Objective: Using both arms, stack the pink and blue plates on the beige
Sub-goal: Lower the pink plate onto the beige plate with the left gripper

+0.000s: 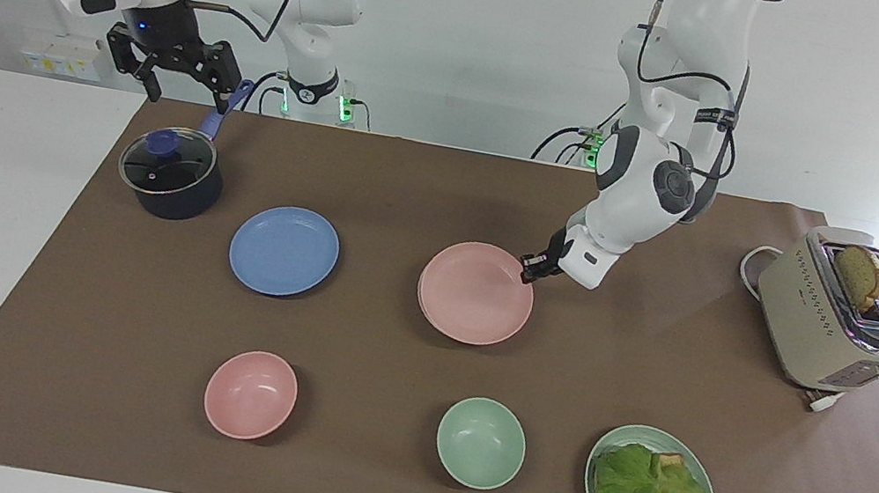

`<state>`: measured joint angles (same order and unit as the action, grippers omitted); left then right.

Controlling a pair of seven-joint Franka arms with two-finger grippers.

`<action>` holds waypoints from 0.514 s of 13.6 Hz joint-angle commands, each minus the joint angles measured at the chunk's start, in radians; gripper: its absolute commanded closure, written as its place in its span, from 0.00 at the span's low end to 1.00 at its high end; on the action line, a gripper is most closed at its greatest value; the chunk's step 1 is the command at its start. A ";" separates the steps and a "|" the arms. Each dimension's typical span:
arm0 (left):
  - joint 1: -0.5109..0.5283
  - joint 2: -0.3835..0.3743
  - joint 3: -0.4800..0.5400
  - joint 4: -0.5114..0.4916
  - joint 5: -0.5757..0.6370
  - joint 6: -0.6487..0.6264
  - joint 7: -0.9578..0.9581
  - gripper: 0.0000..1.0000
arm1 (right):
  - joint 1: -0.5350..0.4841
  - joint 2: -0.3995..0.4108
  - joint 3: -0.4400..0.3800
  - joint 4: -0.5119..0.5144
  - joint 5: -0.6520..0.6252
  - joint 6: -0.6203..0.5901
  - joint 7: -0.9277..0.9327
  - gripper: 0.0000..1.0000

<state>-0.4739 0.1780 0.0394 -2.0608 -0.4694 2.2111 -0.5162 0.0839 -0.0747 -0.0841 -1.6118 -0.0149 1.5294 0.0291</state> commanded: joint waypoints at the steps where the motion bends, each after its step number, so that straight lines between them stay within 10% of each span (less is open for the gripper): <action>1: -0.022 -0.002 0.013 -0.031 -0.018 0.038 0.001 1.00 | -0.015 -0.019 0.006 -0.016 0.021 -0.002 -0.009 0.00; 7: -0.022 0.001 0.013 -0.030 -0.018 0.056 0.010 1.00 | -0.015 -0.019 0.006 -0.016 0.021 -0.002 -0.009 0.00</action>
<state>-0.4765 0.1874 0.0390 -2.0737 -0.4694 2.2337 -0.5155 0.0839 -0.0747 -0.0841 -1.6118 -0.0149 1.5294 0.0291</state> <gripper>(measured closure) 0.947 0.000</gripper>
